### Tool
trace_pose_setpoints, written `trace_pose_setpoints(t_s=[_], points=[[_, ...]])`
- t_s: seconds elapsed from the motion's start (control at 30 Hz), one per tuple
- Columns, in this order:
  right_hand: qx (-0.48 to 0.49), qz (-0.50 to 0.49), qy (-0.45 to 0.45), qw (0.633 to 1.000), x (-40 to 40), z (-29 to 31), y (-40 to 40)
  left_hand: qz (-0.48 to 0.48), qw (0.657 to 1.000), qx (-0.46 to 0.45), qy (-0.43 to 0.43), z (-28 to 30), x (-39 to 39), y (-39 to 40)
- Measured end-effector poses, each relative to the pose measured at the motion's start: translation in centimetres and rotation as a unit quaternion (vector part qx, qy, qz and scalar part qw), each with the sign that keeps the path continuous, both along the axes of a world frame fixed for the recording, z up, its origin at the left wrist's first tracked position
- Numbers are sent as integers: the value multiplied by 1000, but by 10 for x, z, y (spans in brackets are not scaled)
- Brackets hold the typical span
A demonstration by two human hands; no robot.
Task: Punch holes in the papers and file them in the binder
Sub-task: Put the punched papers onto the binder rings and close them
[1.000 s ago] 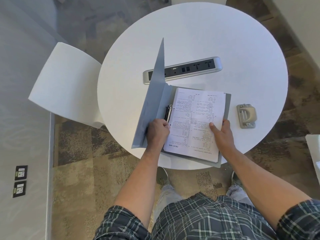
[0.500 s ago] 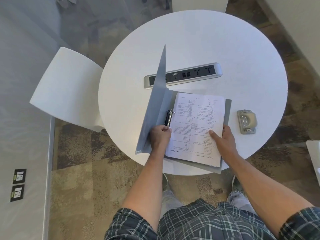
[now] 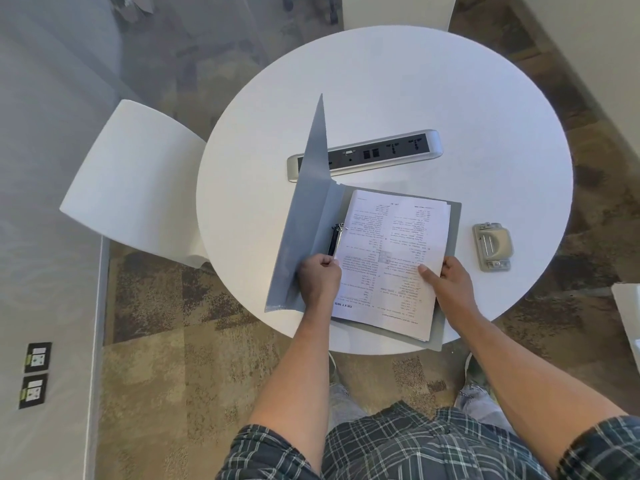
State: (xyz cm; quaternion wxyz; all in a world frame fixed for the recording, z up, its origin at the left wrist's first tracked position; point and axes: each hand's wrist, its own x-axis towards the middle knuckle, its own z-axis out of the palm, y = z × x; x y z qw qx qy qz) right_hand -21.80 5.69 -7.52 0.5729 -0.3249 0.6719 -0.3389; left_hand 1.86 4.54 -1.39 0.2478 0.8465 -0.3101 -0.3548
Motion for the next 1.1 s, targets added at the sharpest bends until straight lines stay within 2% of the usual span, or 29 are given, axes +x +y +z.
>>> trace_pose_setpoints(t_s=[0.33, 0.6, 0.83, 1.1], points=[[-11, -3, -18, 1000, -1, -2, 1, 1, 999, 14, -34, 4, -4, -1], [-16, 2, -16, 1000, -2, -1, 1, -38, 996, 14, -80, 6, -1, -4], [-17, -3, -23, 1000, -2, -1, 0, -94, 988, 62, -109, 7, 8, -14], [-18, -5, -38, 999, -5, -2, 1, -129, 984, 82, -90, 0, 19, -22]])
